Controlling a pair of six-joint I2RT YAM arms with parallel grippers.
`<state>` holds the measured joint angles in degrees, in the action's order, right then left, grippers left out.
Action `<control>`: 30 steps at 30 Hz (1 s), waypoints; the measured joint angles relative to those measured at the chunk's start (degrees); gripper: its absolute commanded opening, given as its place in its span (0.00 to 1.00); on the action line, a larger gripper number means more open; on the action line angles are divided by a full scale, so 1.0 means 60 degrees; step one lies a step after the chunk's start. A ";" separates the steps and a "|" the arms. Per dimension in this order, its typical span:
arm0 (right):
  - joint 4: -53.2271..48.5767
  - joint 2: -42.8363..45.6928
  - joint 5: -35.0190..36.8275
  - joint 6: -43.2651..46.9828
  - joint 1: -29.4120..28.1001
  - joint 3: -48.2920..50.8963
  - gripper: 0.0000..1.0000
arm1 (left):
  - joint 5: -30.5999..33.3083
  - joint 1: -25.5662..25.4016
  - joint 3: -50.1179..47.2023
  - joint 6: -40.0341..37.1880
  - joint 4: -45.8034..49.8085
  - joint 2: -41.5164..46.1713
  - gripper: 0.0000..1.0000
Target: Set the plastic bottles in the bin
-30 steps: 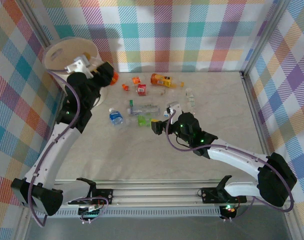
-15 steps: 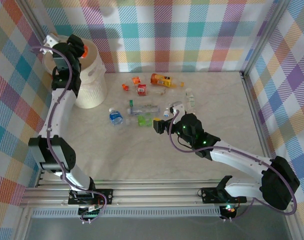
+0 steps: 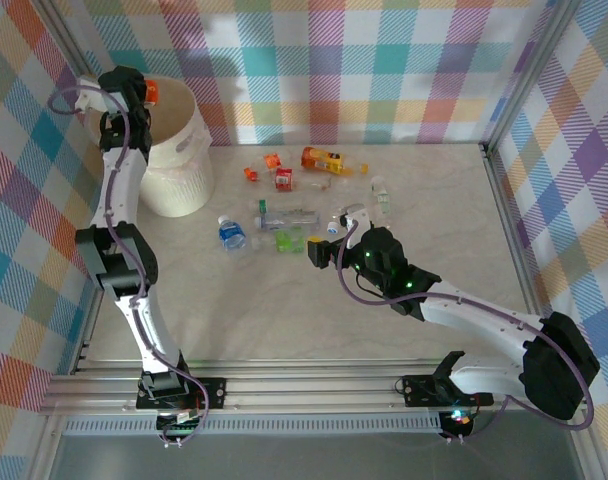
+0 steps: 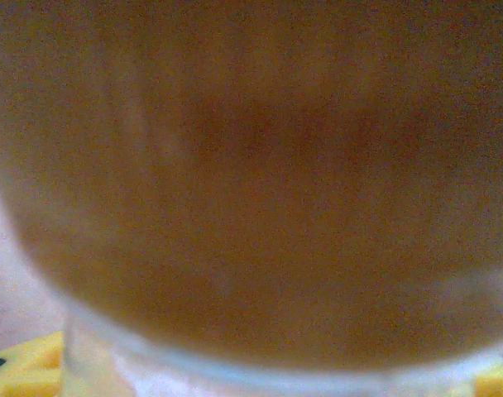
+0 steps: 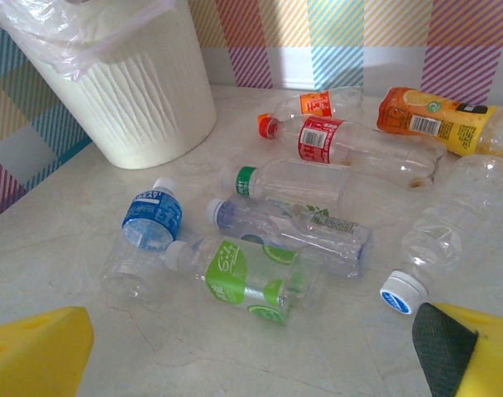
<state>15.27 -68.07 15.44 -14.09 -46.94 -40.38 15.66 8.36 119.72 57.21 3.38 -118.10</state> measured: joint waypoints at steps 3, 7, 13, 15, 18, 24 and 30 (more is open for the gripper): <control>-0.0076 -0.0004 -0.0004 0.0000 0.0000 0.0000 1.00 | 0.0022 0.0000 0.0889 0.0222 0.0543 -0.0612 0.55; -0.0229 -0.0004 -0.0004 0.0000 0.0000 0.0000 1.00 | 0.0011 0.0000 0.2408 0.0368 0.1264 -0.1519 0.61; -0.0306 -0.0004 0.0004 0.0000 0.0000 0.0000 1.00 | -0.0219 0.0044 0.3989 0.0623 0.1719 -0.2659 0.64; -0.0346 -0.0004 0.0022 0.0000 0.0000 0.0000 1.00 | -0.0353 0.0073 0.4382 0.0769 0.1749 -0.3020 0.66; -0.0368 -0.0004 0.0047 0.0000 0.0000 0.0000 1.00 | -0.0492 0.0109 0.4561 0.0929 0.1745 -0.3337 0.72; -0.0419 -0.0062 0.0073 0.0000 0.0000 0.0000 1.00 | -0.0667 0.0135 0.4572 0.1093 0.1781 -0.3523 0.84; -0.0481 -0.0073 0.0069 0.0000 0.0000 0.0000 1.00 | -0.0710 0.0135 0.4594 0.1195 0.2004 -0.3523 0.93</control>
<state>12.38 -68.51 15.86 -14.09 -46.94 -40.38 11.40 9.17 147.28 64.38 15.40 -139.24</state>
